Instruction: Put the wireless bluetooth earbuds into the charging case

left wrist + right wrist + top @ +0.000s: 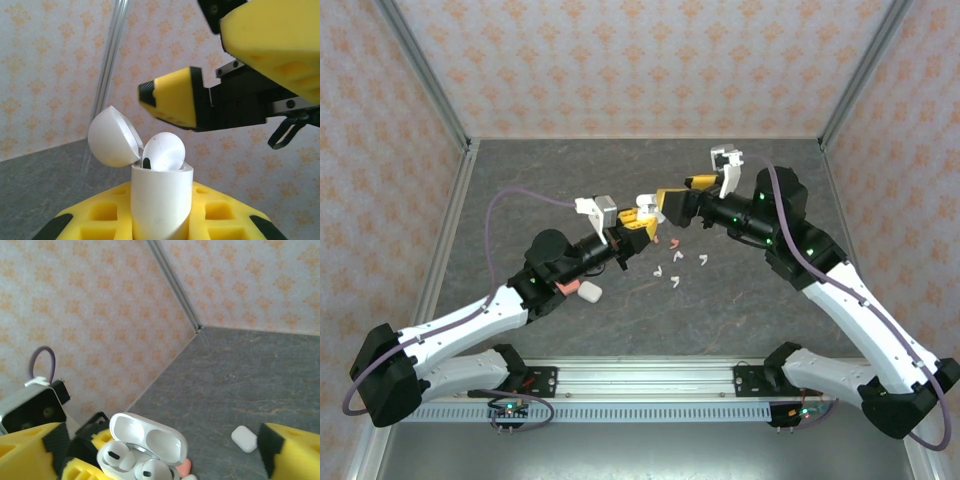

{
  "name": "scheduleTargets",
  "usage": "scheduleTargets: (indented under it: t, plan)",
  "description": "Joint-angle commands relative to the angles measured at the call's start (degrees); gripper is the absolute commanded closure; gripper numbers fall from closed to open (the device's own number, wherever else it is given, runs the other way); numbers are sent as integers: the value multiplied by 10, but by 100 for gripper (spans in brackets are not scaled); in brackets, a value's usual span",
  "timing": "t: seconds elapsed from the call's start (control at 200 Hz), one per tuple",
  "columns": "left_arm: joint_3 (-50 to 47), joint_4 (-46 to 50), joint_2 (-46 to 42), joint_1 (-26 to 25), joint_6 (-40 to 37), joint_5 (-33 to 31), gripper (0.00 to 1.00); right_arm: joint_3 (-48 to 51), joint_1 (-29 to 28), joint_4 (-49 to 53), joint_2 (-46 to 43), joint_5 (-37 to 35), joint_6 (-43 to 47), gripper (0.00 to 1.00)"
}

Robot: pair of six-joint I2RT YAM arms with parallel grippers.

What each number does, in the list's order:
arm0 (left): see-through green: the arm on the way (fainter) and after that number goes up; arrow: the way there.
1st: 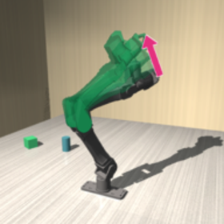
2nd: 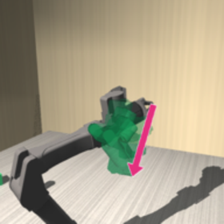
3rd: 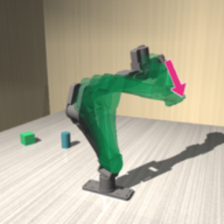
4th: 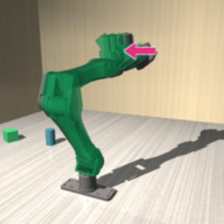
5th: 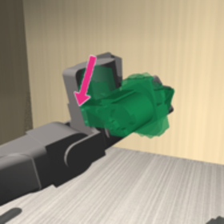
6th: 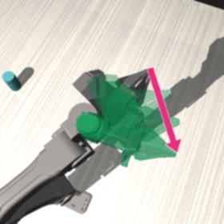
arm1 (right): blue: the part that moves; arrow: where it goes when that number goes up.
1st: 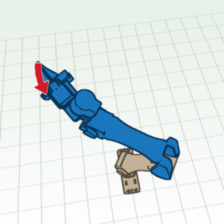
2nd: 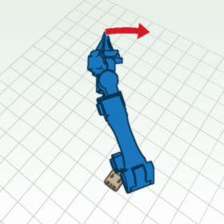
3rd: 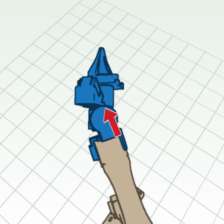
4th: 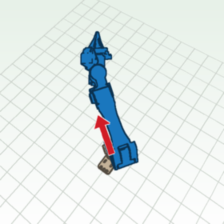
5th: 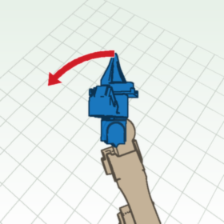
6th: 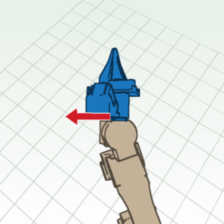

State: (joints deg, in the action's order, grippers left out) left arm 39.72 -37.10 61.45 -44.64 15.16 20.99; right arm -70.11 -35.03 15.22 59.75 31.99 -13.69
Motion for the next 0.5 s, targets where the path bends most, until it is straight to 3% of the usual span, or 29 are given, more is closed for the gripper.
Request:
scheduleTargets:
  t: [0.0,0.14,0.495]
  plan:
    - [14,-33,-10,-4,-2,16,100,-9,7,10,23,100,-17,1]
    - [14,-31,-10,-4,-2,16,100,-8,7,-12,37,163,-28,0]
    - [15,-20,-6,-4,-3,11,100,-7,7,-47,38,208,-40,21]
